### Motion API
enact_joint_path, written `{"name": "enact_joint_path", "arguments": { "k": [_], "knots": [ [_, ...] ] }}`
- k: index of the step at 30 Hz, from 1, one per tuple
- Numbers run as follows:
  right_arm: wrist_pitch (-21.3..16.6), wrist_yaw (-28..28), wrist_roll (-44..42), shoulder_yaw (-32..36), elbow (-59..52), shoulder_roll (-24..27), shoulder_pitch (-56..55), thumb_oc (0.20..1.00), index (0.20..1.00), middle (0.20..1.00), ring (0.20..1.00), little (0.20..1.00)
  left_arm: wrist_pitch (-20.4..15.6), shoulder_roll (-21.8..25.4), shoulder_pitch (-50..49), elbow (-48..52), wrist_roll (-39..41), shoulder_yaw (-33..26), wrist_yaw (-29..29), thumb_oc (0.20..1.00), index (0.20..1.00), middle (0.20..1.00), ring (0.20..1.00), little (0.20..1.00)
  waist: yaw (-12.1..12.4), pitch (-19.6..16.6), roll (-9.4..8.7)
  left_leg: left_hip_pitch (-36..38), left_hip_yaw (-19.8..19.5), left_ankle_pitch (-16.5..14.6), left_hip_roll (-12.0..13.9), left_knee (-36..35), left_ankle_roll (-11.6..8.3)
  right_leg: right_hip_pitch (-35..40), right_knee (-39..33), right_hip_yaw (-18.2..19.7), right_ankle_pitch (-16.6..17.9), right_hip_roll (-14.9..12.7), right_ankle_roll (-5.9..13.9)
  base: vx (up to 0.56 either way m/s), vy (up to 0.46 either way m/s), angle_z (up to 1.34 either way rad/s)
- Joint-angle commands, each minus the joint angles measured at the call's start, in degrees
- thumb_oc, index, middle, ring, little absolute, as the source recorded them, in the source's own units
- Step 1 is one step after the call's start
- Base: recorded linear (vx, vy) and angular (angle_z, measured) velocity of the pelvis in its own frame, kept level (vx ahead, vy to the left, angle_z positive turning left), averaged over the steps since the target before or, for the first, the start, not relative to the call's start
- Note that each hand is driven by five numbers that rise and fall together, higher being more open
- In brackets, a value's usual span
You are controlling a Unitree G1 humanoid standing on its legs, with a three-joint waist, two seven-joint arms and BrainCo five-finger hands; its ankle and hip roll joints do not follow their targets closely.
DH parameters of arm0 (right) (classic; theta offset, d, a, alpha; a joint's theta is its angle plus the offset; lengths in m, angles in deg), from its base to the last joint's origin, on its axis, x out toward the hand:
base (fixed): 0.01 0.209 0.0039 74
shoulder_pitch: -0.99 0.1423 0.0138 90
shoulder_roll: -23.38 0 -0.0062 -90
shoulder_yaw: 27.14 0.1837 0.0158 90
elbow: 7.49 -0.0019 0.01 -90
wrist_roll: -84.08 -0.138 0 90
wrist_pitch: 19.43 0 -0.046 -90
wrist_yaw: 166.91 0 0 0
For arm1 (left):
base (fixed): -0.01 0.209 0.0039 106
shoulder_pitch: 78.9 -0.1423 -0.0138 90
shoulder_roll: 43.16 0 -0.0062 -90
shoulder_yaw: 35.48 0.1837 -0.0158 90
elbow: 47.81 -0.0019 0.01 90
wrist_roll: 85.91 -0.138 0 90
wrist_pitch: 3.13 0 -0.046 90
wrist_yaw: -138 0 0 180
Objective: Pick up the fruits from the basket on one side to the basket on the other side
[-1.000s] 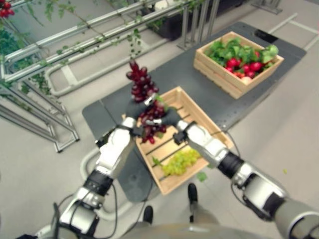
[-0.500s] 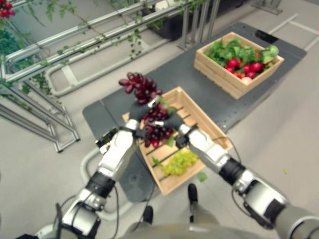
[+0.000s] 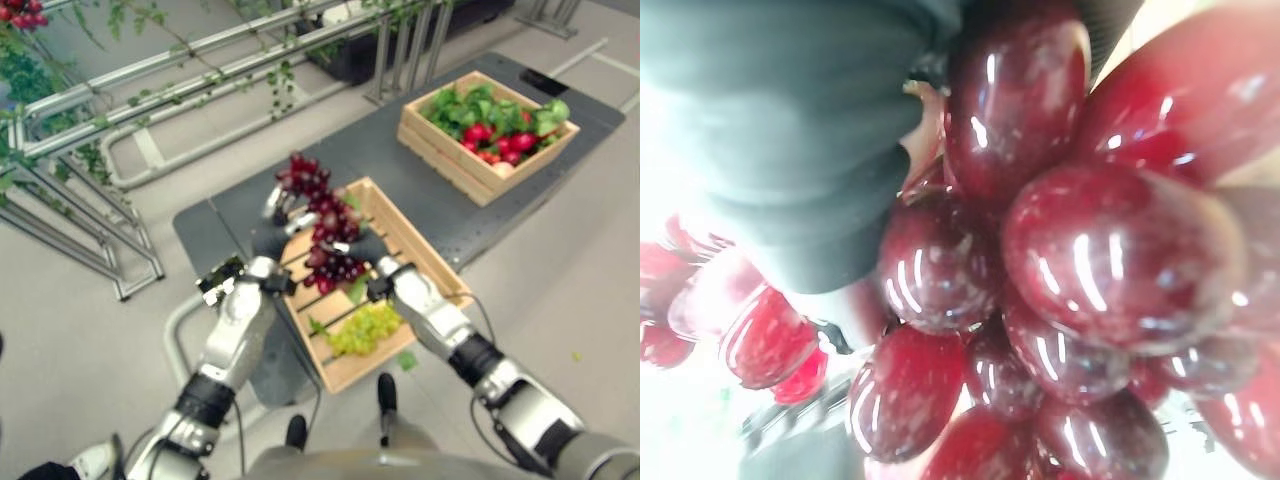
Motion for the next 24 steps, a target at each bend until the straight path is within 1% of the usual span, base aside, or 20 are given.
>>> {"name": "enact_joint_path", "arguments": {
  "k": [1,8,13,15,16,20,22,24],
  "knots": [
    [-5.34,0.05,1.08,4.88,-2.53,-1.23,2.28,0.200,0.200,0.200,0.200,0.200,-6.53,2.72,1.79,5.63,1.77,-3.35,0.80,1.000,1.000,1.000,1.000,1.000,1.17,-1.50,-1.93,-3.03,0.09,-3.05,-4.97,1.09,3.85,5.15,1.22,3.04,-12.12,0.43,2.20,0.00,0.000,0.00],
    [-6.09,-0.15,2.34,7.19,-2.52,-0.68,0.26,0.200,0.200,0.200,0.200,0.200,-8.42,3.39,-3.22,9.16,1.30,-9.16,0.28,1.000,1.000,1.000,1.000,1.000,2.00,-1.73,-2.18,-2.94,-0.11,-3.21,-5.17,0.96,4.01,5.35,1.14,2.99,-12.25,0.06,2.27,0.00,0.001,0.00],
    [-6.67,-0.79,4.44,9.81,-3.34,0.87,-1.19,0.200,0.200,0.200,0.200,0.200,-8.76,4.14,-7.71,9.50,0.60,-12.51,1.58,1.000,1.000,1.000,1.000,1.000,2.54,-1.84,-2.25,-2.84,-0.36,-3.31,-5.39,1.06,4.10,5.59,1.11,2.67,-12.31,-0.18,2.40,0.00,0.000,0.00],
    [-6.78,-1.00,4.55,10.51,-3.71,1.25,-1.51,0.200,0.200,0.200,0.200,0.200,-8.67,4.26,-8.48,9.50,0.37,-12.95,1.88,1.000,1.000,1.000,1.000,1.000,2.66,-1.88,-2.31,-2.85,-0.45,-3.35,-5.47,1.11,4.13,5.59,1.12,2.60,-12.35,-0.20,2.44,0.00,0.000,0.00],
    [-7.03,-1.51,5.80,12.25,-5.42,2.53,-2.27,0.200,0.200,0.200,0.200,0.200,-8.38,4.08,-10.20,9.01,0.86,-13.79,2.19,1.000,1.000,1.000,1.000,1.000,2.75,-1.86,-2.43,-2.89,-0.61,-3.32,-5.63,1.15,4.21,5.63,1.16,2.39,-12.36,-0.28,2.52,-0.01,0.019,0.04],
    [-7.63,-2.77,7.77,17.45,-10.25,5.05,-5.32,0.200,0.200,0.200,0.200,0.200,-7.85,3.70,-12.05,8.47,0.77,-15.26,2.46,1.000,1.000,1.000,1.000,1.000,2.61,-1.71,-2.93,-3.12,-0.93,-3.21,-5.75,1.13,4.41,5.40,1.24,1.94,-12.07,-0.59,2.92,-0.01,0.012,0.06],
    [-7.62,-2.80,7.97,18.67,-11.61,5.36,-6.45,0.200,0.200,0.200,0.200,0.200,-7.72,3.68,-12.40,8.52,0.69,-15.41,2.61,1.000,1.000,1.000,1.000,1.000,2.57,-1.78,-3.00,-3.21,-0.98,-3.17,-5.79,1.11,4.45,5.32,1.25,1.80,-11.97,-0.65,3.00,-0.01,0.021,0.17],
    [-8.13,-3.17,8.65,22.11,-14.93,6.44,-9.44,0.200,0.200,0.200,0.200,0.200,-7.29,3.83,-12.80,8.04,-0.60,-15.92,2.45,1.000,1.000,1.000,1.000,1.000,1.79,-1.63,-3.30,-3.39,-0.95,-3.00,-5.89,0.86,4.70,4.88,1.32,1.80,-11.57,-0.73,3.26,-0.03,0.051,0.11]
  ]
}}
